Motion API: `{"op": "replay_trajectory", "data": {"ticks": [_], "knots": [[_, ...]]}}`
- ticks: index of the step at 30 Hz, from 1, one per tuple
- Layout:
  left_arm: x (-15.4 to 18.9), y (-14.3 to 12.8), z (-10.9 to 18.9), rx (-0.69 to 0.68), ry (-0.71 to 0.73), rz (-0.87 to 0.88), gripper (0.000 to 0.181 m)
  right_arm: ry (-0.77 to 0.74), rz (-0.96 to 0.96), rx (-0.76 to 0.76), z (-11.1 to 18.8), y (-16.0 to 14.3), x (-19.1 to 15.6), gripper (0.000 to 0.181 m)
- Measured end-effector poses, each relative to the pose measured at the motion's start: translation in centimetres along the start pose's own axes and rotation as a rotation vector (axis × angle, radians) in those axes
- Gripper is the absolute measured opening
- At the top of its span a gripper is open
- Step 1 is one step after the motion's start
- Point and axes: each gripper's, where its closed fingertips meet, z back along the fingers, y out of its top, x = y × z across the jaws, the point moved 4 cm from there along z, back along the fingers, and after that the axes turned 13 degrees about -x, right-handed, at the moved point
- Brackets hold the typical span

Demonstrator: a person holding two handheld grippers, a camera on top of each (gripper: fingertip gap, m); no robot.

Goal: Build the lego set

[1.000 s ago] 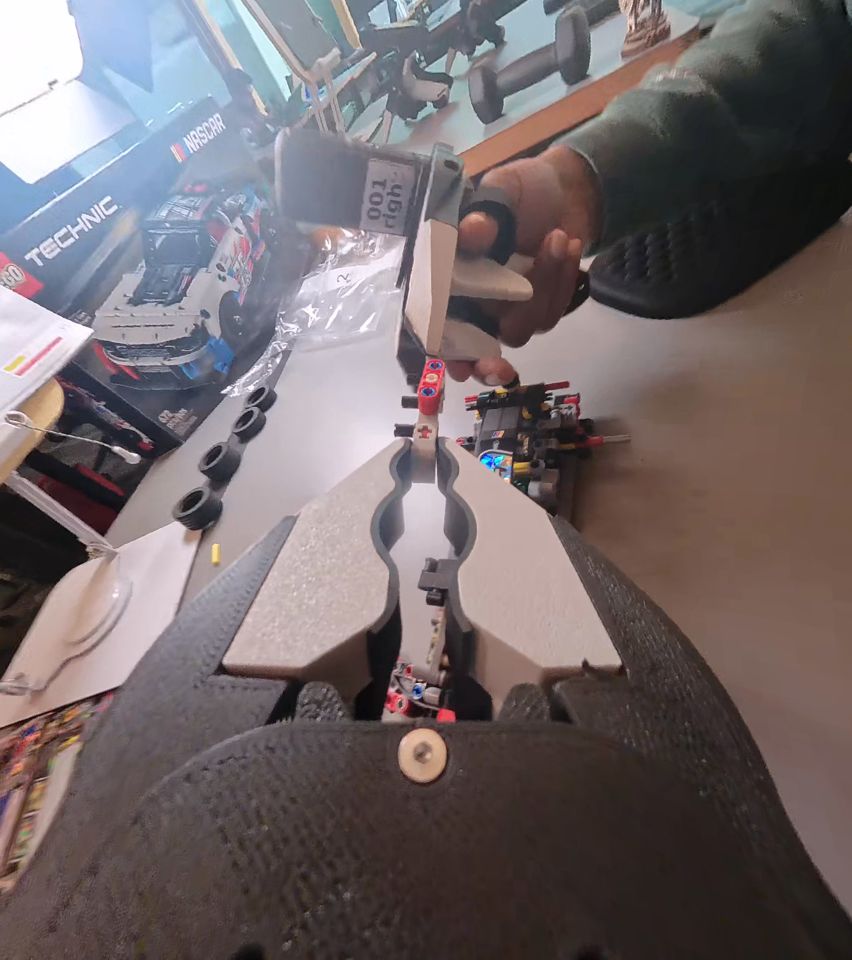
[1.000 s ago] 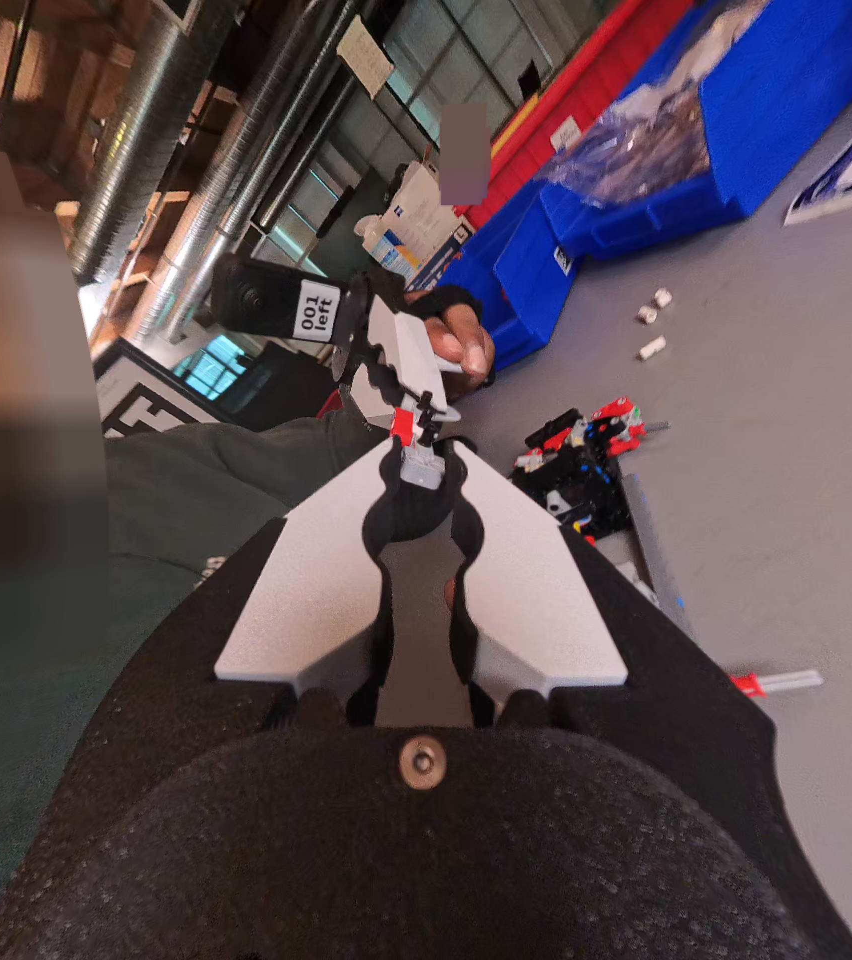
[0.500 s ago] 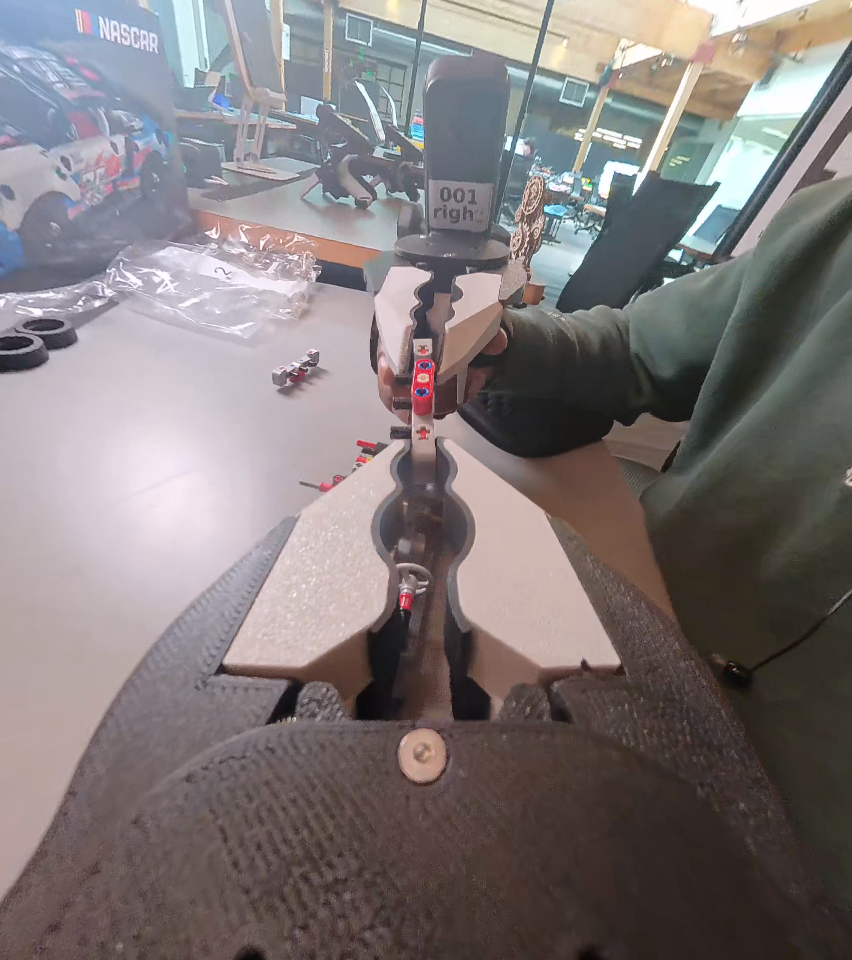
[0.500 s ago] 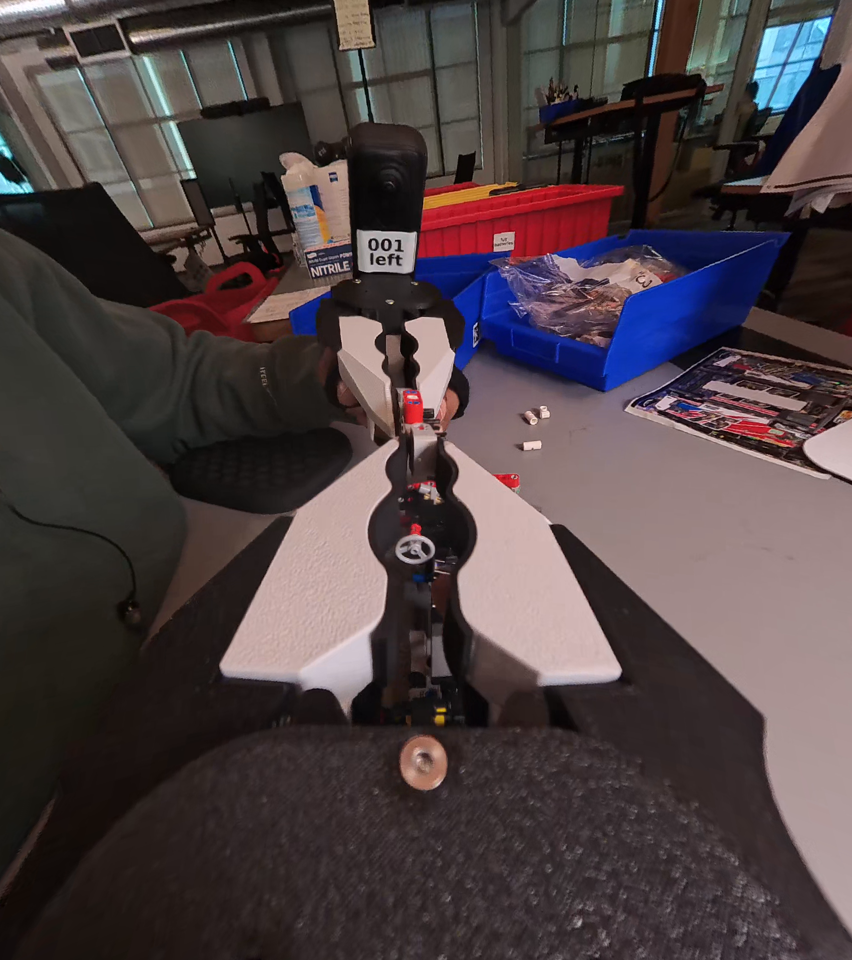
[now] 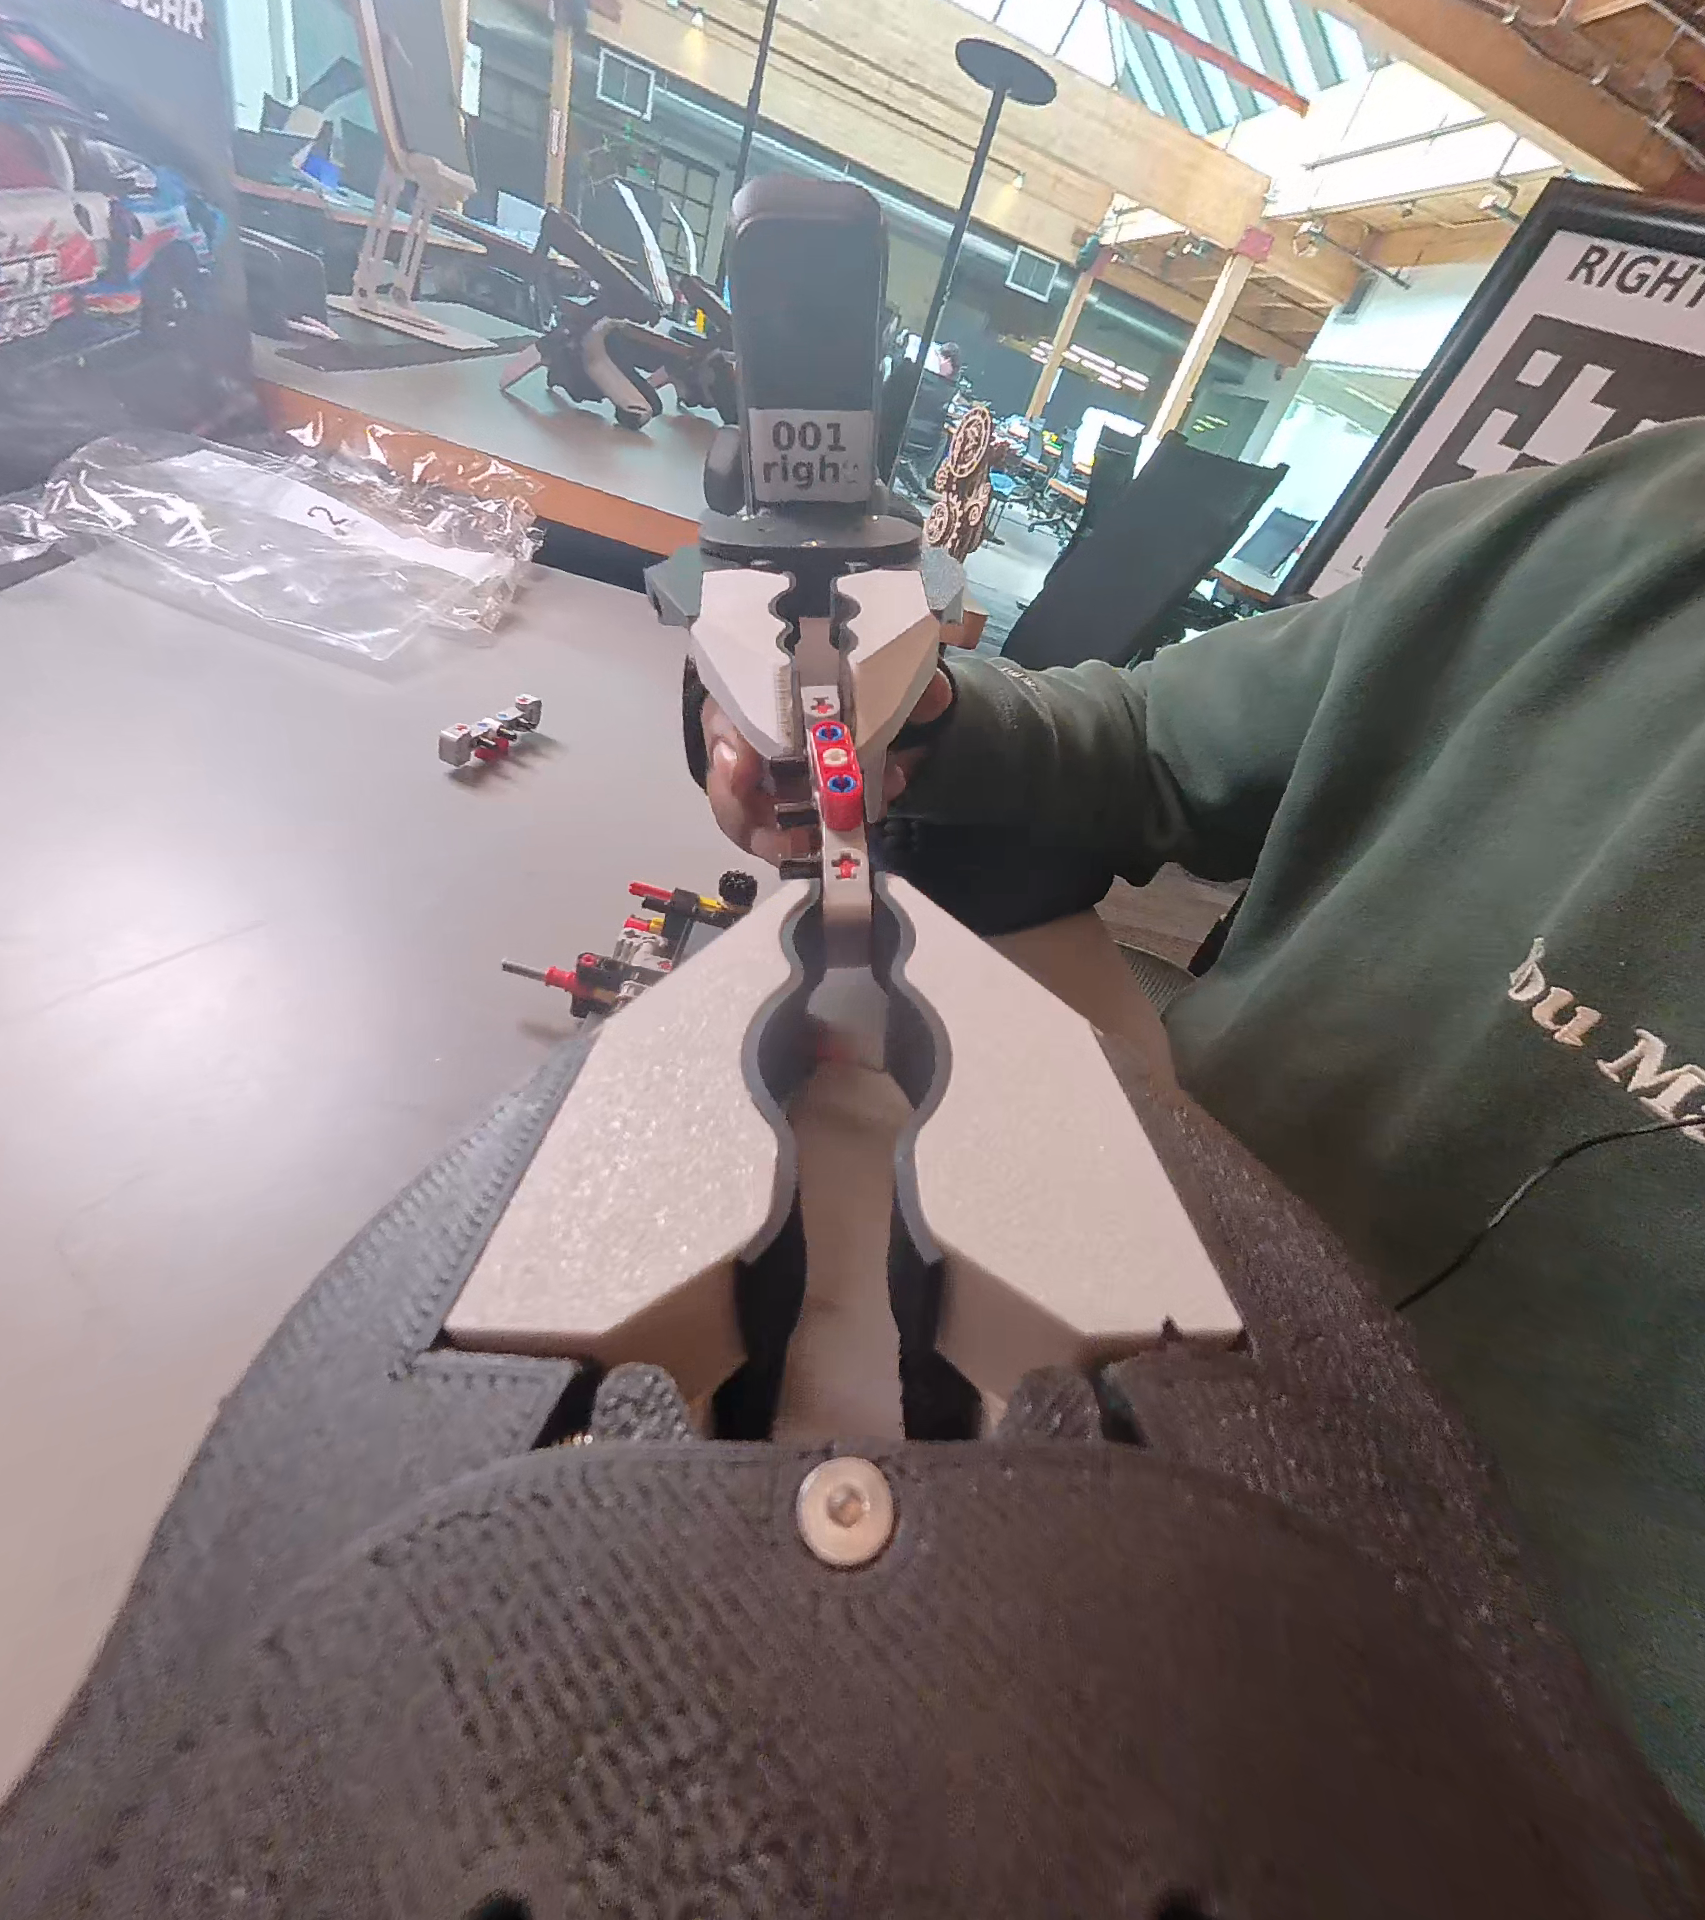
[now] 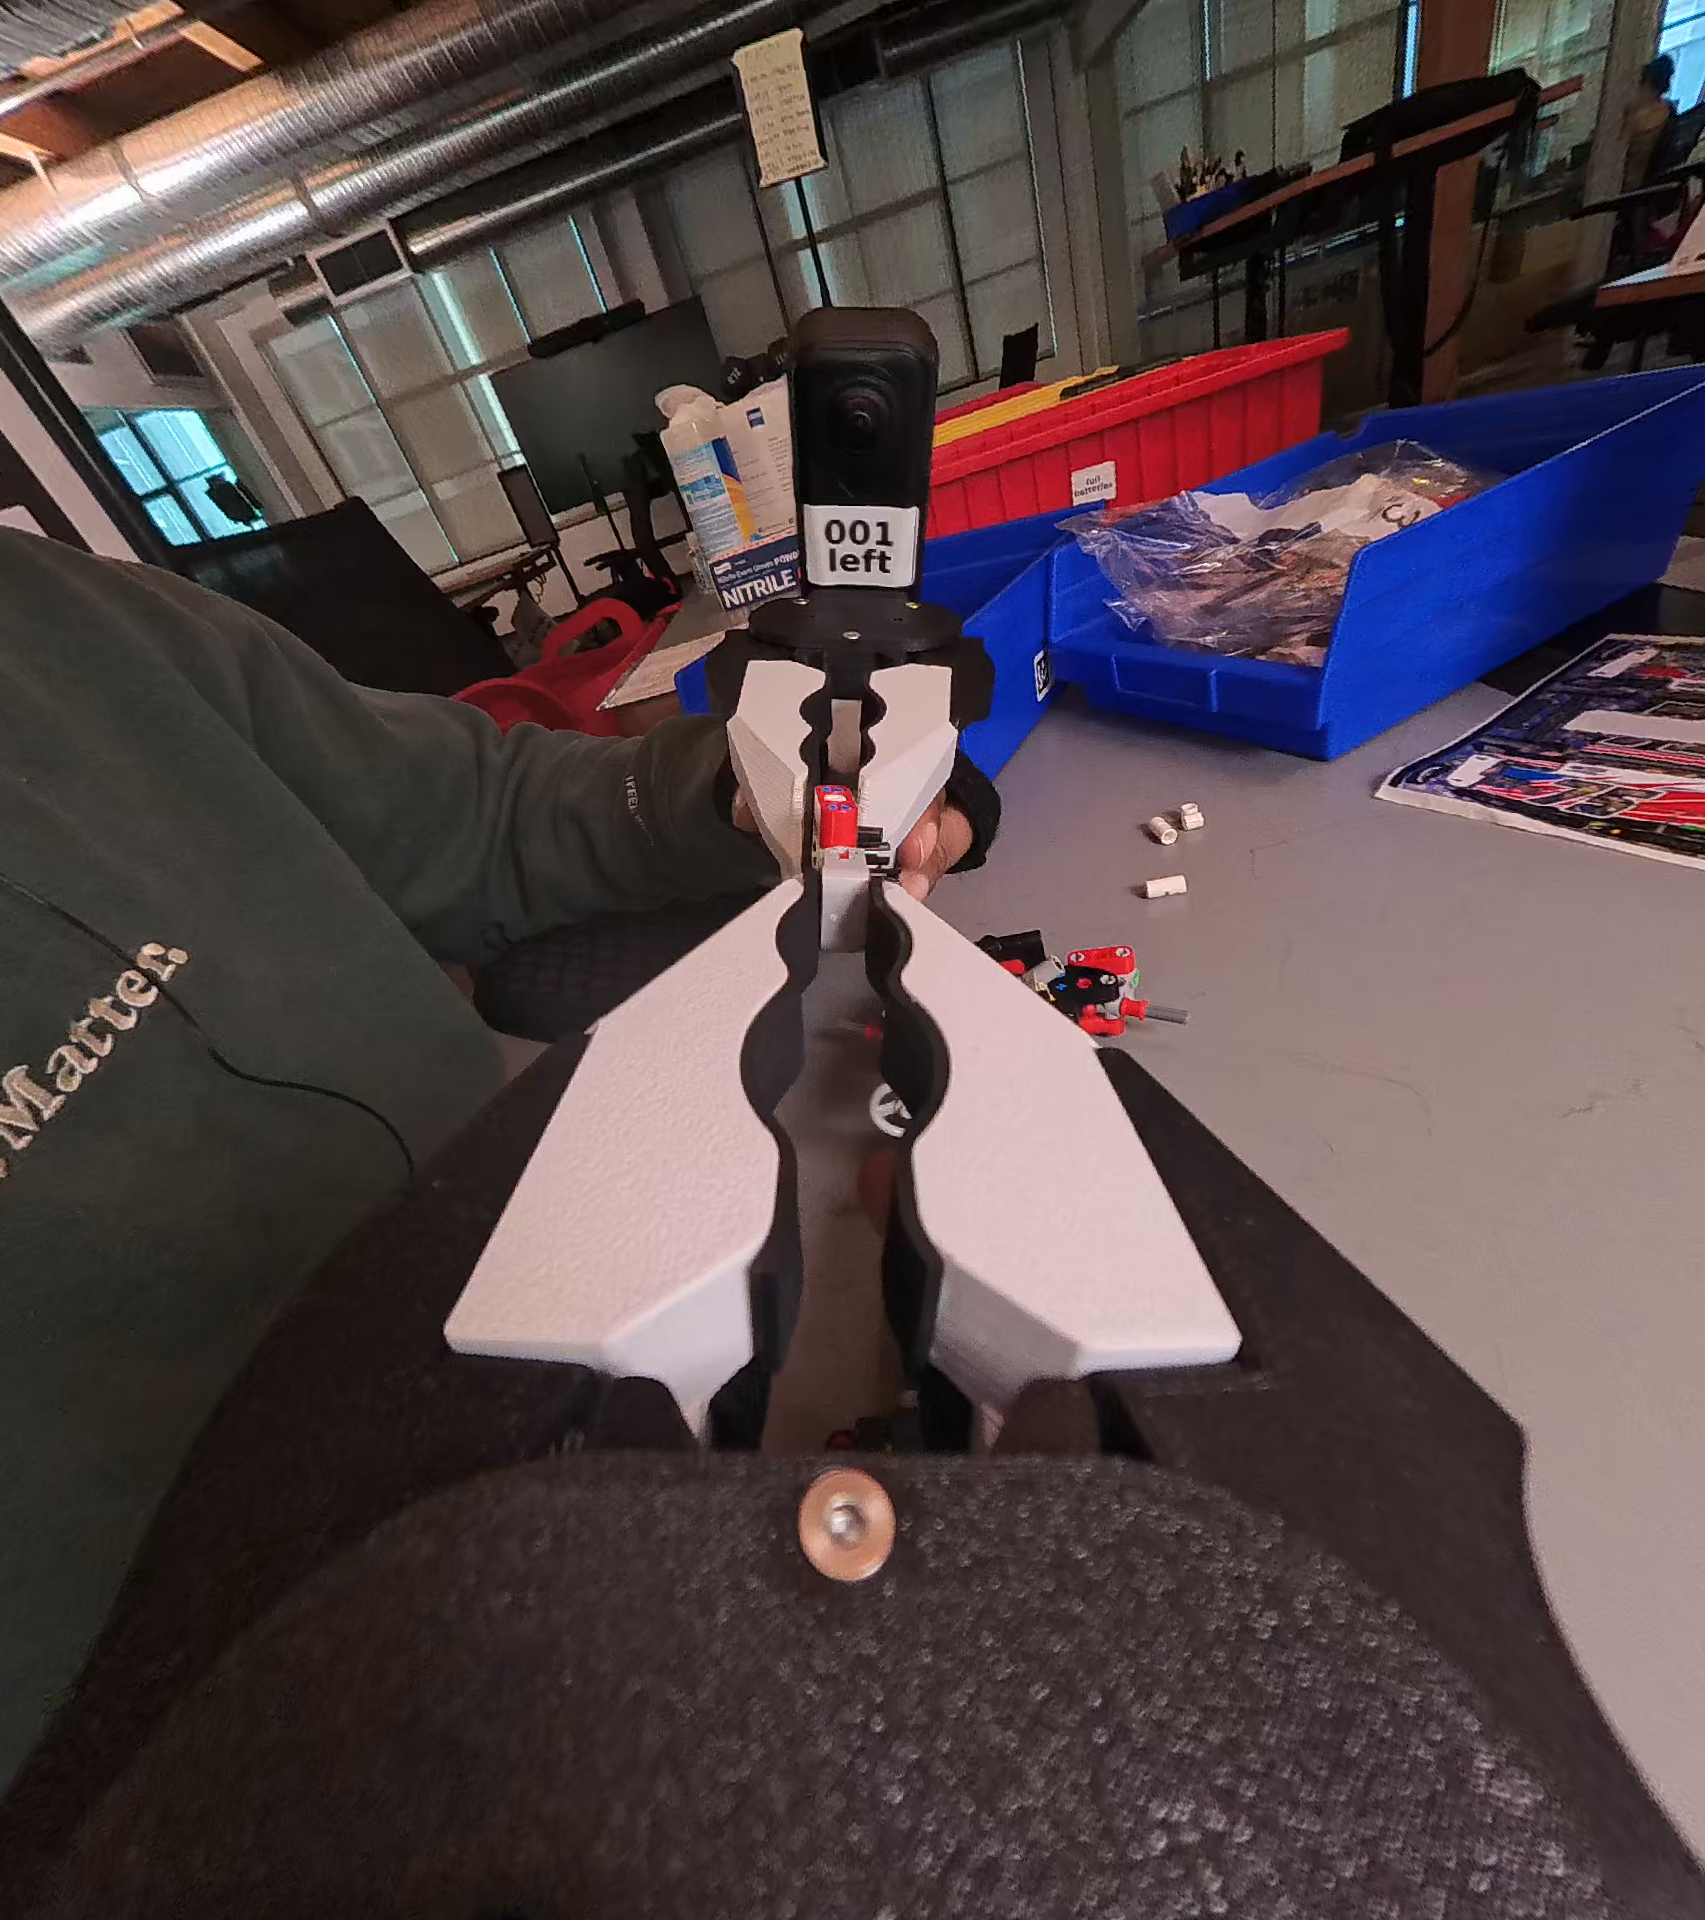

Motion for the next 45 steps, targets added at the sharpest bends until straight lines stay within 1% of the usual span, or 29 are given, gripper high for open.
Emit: {"op": "replay_trajectory", "data": {"ticks": [3,5,7,8,11,13,15,16,17,18,21,23,24,25,27,29,32,35,37,41,42,45], "knots": [[-0.3,-0.1,-0.1,-0.005,-0.009,0.042,0.005,-0.009,0.009,-0.015,0.0,-0.1,0.1,0.007],[-0.7,-0.4,-0.3,-0.024,-0.023,0.120,0.005,-0.071,0.071,-0.061,0.3,-0.2,0.5,0.009],[-1.4,-0.9,-0.4,-0.048,-0.040,0.214,0.005,-0.195,0.226,-0.117,0.9,0.1,0.7,0.031],[-1.6,-1.2,-0.5,-0.065,-0.049,0.256,0.005,-0.263,0.322,-0.154,1.2,0.3,0.6,0.036],[-1.9,-1.8,-1.2,-0.111,-0.081,0.345,0.005,-0.453,0.630,-0.313,0.6,-0.3,0.0,0.040],[-1.7,-2.0,-1.8,-0.151,-0.084,0.353,0.005,-0.516,0.772,-0.396,-0.6,-1.3,-0.4,0.039],[-1.3,-2.0,-2.2,-0.159,-0.094,0.363,0.006,-0.596,0.896,-0.489,-1.5,-2.3,-0.2,0.034],[-1.2,-2.0,-2.3,-0.161,-0.094,0.366,0.006,-0.624,0.942,-0.530,-1.7,-2.8,0.0,0.026],[-1.2,-2.1,-2.2,-0.166,-0.087,0.366,0.006,-0.643,0.970,-0.527,-1.8,-2.8,0.1,0.015],[-1.2,-2.1,-2.2,-0.165,-0.082,0.367,0.005,-0.647,0.971,-0.520,-1.9,-2.8,0.1,0.015],[-1.2,-1.7,-2.0,-0.128,-0.087,0.369,0.005,-0.638,0.908,-0.478,-1.8,-2.5,0.2,0.015],[-1.3,-1.2,-1.7,-0.090,-0.080,0.332,0.006,-0.647,0.847,-0.449,-1.6,-2.2,0.5,0.015],[-1.3,-1.0,-1.4,-0.075,-0.065,0.301,0.009,-0.651,0.794,-0.432,-1.5,-2.0,0.7,0.015],[-1.3,-0.7,-1.2,-0.064,-0.041,0.263,0.018,-0.666,0.733,-0.412,-1.2,-1.8,1.0,0.015],[-1.5,-0.3,-0.8,-0.050,0.019,0.194,0.023,-0.670,0.598,-0.340,-0.9,-1.3,1.6,0.015],[-1.8,0.0,-0.6,-0.027,0.090,0.152,0.024,-0.618,0.400,-0.218,-0.9,-0.6,1.7,0.015],[-2.1,0.9,-0.4,0.032,0.222,0.058,0.035,-0.468,0.016,-0.010,-1.1,0.3,1.9,0.015],[-1.5,1.9,-0.3,0.036,0.455,-0.157,0.042,-0.303,-0.353,0.181,-1.2,0.7,2.6,0.015],[-0.9,2.4,-0.6,0.024,0.587,-0.283,0.046,-0.214,-0.499,0.261,-1.5,0.7,2.5,0.015],[-0.5,2.6,-1.3,-0.010,0.726,-0.396,0.051,-0.198,-0.584,0.329,-2.1,0.9,2.1,0.015],[-0.6,2.5,-1.4,-0.015,0.737,-0.391,0.053,-0.213,-0.584,0.333,-2.1,0.8,2.1,0.015],[-1.1,2.4,-1.4,0.000,0.725,-0.316,0.047,-0.236,-0.577,0.326,-2.3,0.5,2.2,0.016]]}}
